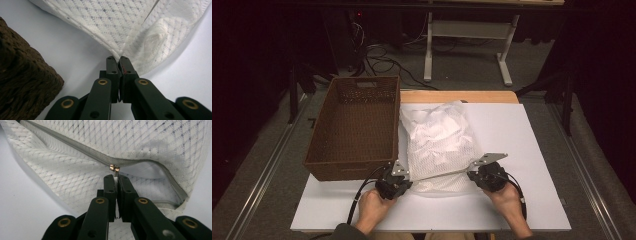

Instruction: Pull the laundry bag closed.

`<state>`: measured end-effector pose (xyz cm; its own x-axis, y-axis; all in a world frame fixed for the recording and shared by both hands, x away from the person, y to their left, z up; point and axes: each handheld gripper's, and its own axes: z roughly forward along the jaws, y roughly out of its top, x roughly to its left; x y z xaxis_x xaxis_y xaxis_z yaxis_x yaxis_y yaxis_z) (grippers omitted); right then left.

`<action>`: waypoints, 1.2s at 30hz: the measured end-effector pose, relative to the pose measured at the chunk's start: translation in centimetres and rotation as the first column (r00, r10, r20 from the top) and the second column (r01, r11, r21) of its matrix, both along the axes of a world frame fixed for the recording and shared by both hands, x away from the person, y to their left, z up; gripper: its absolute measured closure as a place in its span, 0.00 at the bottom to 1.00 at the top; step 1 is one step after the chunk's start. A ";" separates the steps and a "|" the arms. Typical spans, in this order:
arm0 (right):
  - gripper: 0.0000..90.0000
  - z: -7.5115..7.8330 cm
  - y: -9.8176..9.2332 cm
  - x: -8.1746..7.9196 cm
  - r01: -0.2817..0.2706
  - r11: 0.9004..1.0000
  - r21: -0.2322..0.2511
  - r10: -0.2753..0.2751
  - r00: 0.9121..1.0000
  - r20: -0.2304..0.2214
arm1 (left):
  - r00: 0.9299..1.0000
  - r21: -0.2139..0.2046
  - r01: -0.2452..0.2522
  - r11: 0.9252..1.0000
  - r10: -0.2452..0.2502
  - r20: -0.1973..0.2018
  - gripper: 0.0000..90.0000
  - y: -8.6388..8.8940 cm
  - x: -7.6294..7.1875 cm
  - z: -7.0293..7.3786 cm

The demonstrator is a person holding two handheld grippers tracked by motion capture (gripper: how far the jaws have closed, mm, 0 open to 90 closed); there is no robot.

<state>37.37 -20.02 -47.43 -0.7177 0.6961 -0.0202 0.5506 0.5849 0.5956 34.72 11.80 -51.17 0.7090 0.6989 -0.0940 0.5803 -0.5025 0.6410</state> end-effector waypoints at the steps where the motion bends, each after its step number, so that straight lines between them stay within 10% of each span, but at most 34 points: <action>1: 0.97 0.0 0.0 0.0 -0.001 1.000 0.001 0.001 1.000 -0.001 | 1.000 0.000 0.000 1.000 0.000 0.000 0.98 0.0 0.0 0.0; 36: 0.97 0.2 -0.5 0.1 0.051 0.998 -0.020 -0.051 0.999 0.011 | 1.000 -0.006 -0.005 1.000 0.005 -0.001 0.98 0.0 0.0 0.0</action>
